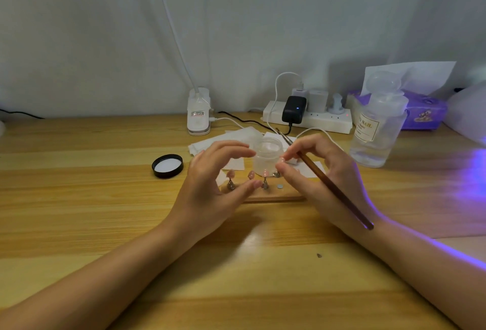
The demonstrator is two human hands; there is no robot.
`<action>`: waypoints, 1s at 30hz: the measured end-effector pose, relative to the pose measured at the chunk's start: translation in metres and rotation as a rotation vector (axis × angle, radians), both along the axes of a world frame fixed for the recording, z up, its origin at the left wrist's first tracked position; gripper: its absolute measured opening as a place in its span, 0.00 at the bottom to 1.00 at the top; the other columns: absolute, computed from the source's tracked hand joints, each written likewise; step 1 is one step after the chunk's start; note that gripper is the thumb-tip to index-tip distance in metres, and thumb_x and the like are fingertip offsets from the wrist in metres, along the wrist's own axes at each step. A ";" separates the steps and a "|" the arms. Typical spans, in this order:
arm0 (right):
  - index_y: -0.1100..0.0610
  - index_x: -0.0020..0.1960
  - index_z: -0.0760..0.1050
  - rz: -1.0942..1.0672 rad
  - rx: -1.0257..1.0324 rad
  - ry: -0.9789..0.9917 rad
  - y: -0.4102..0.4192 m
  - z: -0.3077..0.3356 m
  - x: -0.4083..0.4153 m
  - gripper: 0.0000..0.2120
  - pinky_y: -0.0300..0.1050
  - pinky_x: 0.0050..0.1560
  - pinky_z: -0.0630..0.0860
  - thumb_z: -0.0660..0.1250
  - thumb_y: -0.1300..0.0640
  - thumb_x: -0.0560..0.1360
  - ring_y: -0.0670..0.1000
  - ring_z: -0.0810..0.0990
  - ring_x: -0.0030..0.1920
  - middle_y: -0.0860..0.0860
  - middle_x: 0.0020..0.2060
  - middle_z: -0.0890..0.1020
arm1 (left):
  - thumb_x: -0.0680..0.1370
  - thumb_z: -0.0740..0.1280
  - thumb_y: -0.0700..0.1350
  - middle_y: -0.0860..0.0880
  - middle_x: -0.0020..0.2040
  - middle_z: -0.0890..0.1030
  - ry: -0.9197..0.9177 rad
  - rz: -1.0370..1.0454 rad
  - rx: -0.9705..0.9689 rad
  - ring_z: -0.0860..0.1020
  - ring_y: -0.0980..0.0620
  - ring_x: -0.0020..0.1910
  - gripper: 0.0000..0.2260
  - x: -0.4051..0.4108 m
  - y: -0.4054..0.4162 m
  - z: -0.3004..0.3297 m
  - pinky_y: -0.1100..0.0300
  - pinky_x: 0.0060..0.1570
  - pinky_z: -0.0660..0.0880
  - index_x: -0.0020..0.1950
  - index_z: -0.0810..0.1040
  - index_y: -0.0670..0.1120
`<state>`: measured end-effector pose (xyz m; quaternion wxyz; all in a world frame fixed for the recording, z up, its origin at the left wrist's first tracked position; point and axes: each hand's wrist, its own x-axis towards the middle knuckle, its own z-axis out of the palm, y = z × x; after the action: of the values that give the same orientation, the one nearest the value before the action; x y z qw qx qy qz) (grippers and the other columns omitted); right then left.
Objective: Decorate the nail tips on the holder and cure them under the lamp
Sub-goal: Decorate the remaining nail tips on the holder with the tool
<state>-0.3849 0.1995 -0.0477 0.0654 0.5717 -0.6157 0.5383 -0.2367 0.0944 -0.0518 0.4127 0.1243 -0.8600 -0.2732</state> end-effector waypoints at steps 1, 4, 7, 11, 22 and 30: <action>0.48 0.43 0.73 -0.007 0.023 0.048 0.000 0.000 -0.003 0.07 0.50 0.49 0.74 0.69 0.52 0.67 0.43 0.77 0.43 0.38 0.38 0.77 | 0.68 0.72 0.50 0.57 0.55 0.76 -0.008 0.012 0.002 0.74 0.56 0.57 0.18 0.000 0.000 0.000 0.41 0.58 0.69 0.56 0.73 0.52; 0.54 0.43 0.76 -0.022 0.077 0.148 -0.001 -0.003 -0.008 0.08 0.57 0.47 0.74 0.70 0.52 0.67 0.46 0.77 0.42 0.37 0.38 0.75 | 0.68 0.70 0.51 0.61 0.54 0.74 -0.037 0.037 -0.007 0.74 0.57 0.55 0.19 0.000 0.000 -0.001 0.41 0.57 0.69 0.57 0.70 0.56; 0.54 0.42 0.77 -0.039 0.089 0.179 -0.002 -0.004 -0.010 0.08 0.54 0.47 0.74 0.70 0.52 0.66 0.45 0.76 0.42 0.37 0.38 0.75 | 0.67 0.70 0.51 0.62 0.52 0.74 -0.057 0.063 -0.031 0.74 0.57 0.54 0.19 0.000 -0.001 -0.003 0.41 0.57 0.69 0.57 0.70 0.55; 0.53 0.42 0.77 -0.064 0.114 0.210 -0.001 -0.006 -0.011 0.07 0.50 0.47 0.72 0.70 0.51 0.66 0.45 0.76 0.42 0.41 0.38 0.77 | 0.68 0.72 0.52 0.61 0.52 0.74 -0.096 0.086 -0.042 0.73 0.60 0.54 0.19 0.000 -0.002 -0.003 0.43 0.60 0.66 0.56 0.71 0.55; 0.52 0.43 0.75 -0.109 0.088 0.181 0.001 -0.004 -0.008 0.09 0.48 0.48 0.72 0.69 0.49 0.67 0.44 0.77 0.42 0.41 0.37 0.78 | 0.68 0.68 0.61 0.64 0.48 0.73 -0.431 0.139 -0.018 0.68 0.62 0.52 0.16 -0.004 -0.008 0.004 0.59 0.57 0.57 0.52 0.72 0.59; 0.47 0.45 0.72 -0.095 0.053 -0.023 0.003 -0.005 -0.012 0.07 0.38 0.45 0.74 0.68 0.57 0.72 0.42 0.77 0.45 0.42 0.40 0.78 | 0.70 0.70 0.58 0.65 0.38 0.73 -0.461 0.125 0.070 0.68 0.67 0.41 0.07 -0.018 -0.010 0.011 0.53 0.55 0.65 0.45 0.78 0.59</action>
<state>-0.3973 0.2021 -0.0522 0.0687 0.5370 -0.6570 0.5246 -0.2548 0.0846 -0.0411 0.2173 0.2505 -0.9121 -0.2410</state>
